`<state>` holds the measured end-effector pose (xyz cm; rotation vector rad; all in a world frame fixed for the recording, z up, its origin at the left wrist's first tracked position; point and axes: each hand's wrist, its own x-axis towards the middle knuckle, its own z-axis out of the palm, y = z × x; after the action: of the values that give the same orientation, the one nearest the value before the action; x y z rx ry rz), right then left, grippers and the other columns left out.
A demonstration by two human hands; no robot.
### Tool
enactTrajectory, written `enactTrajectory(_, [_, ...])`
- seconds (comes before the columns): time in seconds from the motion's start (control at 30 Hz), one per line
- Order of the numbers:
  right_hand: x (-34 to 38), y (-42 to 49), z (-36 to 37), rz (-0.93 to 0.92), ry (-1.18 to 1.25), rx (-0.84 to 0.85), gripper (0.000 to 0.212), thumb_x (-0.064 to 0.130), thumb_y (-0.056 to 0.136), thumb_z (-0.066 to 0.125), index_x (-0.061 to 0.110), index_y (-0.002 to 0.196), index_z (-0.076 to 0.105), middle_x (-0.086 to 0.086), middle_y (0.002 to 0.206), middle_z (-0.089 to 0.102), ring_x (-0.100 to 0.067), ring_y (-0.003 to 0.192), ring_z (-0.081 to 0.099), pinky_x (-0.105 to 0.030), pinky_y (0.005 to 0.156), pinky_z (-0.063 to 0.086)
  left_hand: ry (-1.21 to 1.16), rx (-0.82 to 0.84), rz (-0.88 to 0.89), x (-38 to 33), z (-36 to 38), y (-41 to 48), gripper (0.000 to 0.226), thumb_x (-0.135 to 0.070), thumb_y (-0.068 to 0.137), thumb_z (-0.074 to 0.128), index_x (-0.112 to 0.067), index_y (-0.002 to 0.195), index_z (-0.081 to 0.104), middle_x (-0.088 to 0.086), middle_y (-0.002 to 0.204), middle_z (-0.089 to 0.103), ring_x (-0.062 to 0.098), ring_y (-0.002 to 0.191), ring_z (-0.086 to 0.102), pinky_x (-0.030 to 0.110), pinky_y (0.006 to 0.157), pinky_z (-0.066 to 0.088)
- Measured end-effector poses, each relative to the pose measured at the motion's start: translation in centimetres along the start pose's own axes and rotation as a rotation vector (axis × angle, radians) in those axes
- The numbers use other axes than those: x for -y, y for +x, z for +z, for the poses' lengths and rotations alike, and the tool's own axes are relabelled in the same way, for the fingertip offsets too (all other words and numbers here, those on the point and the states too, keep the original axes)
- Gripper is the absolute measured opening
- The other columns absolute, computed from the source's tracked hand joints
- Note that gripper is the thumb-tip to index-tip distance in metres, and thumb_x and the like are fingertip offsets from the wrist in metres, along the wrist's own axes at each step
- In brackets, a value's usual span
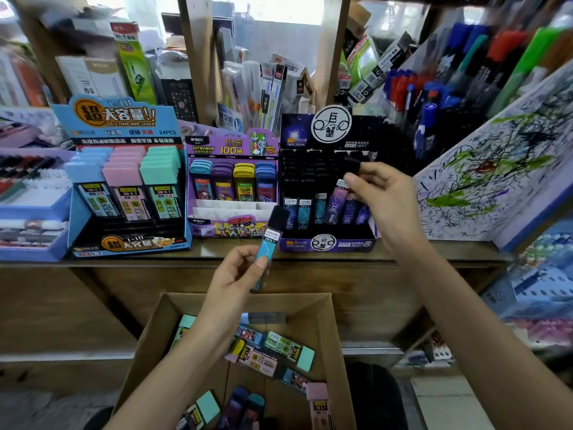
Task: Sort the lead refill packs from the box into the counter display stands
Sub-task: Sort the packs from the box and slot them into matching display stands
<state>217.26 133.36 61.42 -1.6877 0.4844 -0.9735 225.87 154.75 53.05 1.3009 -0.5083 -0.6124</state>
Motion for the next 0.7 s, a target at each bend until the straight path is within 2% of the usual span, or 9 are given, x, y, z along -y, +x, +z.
enactTrajectory(0.07, [-0.6,0.1,0.3,0.002,-0.072,0.021,0.015,0.015,0.082,0.071,0.024,0.094,0.070,0.002,0.092,0.072,-0.010,0.088,0.068,-0.027,0.080,0.056,0.000,-0.016,0.002,0.1,-0.1,0.0,0.024,-0.037,0.072,0.062,-0.030,0.095,0.065,-0.019,0.082,0.066,0.004,0.088,0.061,0.024,0.077,0.044])
enactTrajectory(0.17, [-1.4,0.1,0.8,0.046,-0.125,0.058,0.029,0.016,0.081,0.072,0.009,0.109,0.068,-0.004,0.101,0.071,-0.015,0.096,0.066,-0.038,0.090,0.053,0.014,-0.046,0.002,0.2,-0.4,0.0,0.022,-0.039,0.071,0.064,-0.032,0.092,0.066,-0.019,0.084,0.066,0.006,0.093,0.062,0.022,0.075,0.043])
enactTrajectory(0.27, [-1.8,-0.2,1.1,0.050,-0.127,0.074,0.033,0.016,0.079,0.073,0.009,0.110,0.068,-0.001,0.102,0.071,-0.010,0.097,0.067,-0.035,0.092,0.053,0.048,-0.048,0.011,0.1,-0.6,-0.1,0.023,-0.040,0.070,0.064,-0.031,0.091,0.066,-0.018,0.086,0.067,0.001,0.089,0.062,0.020,0.072,0.042])
enactTrajectory(0.43, [-2.3,-0.4,1.7,0.066,-0.171,0.057,0.026,0.015,0.083,0.069,0.010,0.108,0.068,-0.004,0.099,0.070,-0.014,0.093,0.066,-0.032,0.081,0.057,0.055,-0.047,0.015,0.1,-0.3,0.0,0.021,-0.038,0.070,0.064,-0.031,0.090,0.066,-0.015,0.090,0.068,0.002,0.090,0.063,0.016,0.069,0.045])
enactTrajectory(0.47, [-2.4,-0.6,1.9,0.053,-0.236,0.038,0.026,0.018,0.085,0.068,0.009,0.109,0.068,-0.005,0.100,0.070,-0.013,0.092,0.065,-0.031,0.081,0.057,0.058,-0.043,0.024,0.1,-0.1,0.0,0.020,-0.037,0.071,0.064,-0.031,0.090,0.066,-0.014,0.091,0.068,0.001,0.090,0.063,0.013,0.066,0.046])
enactTrajectory(0.57, [-2.6,-0.9,2.2,-0.119,-0.625,-0.019,0.030,0.030,0.088,0.063,0.007,0.107,0.070,-0.004,0.091,0.071,-0.008,0.079,0.061,-0.025,0.075,0.051,0.068,-0.028,0.043,0.0,0.3,0.1,0.014,-0.030,0.077,0.065,-0.030,0.091,0.066,-0.013,0.092,0.069,0.000,0.089,0.063,0.008,0.064,0.046])
enactTrajectory(0.7, [-1.3,-1.1,2.0,-0.148,-0.947,0.000,0.038,0.044,0.092,0.053,0.011,0.099,0.071,-0.006,0.077,0.070,-0.023,0.070,0.063,-0.036,0.066,0.053,0.095,-0.016,0.058,-0.2,1.0,0.5,0.013,-0.024,0.084,0.064,-0.025,0.096,0.066,-0.010,0.094,0.069,-0.002,0.088,0.062,0.006,0.061,0.045])
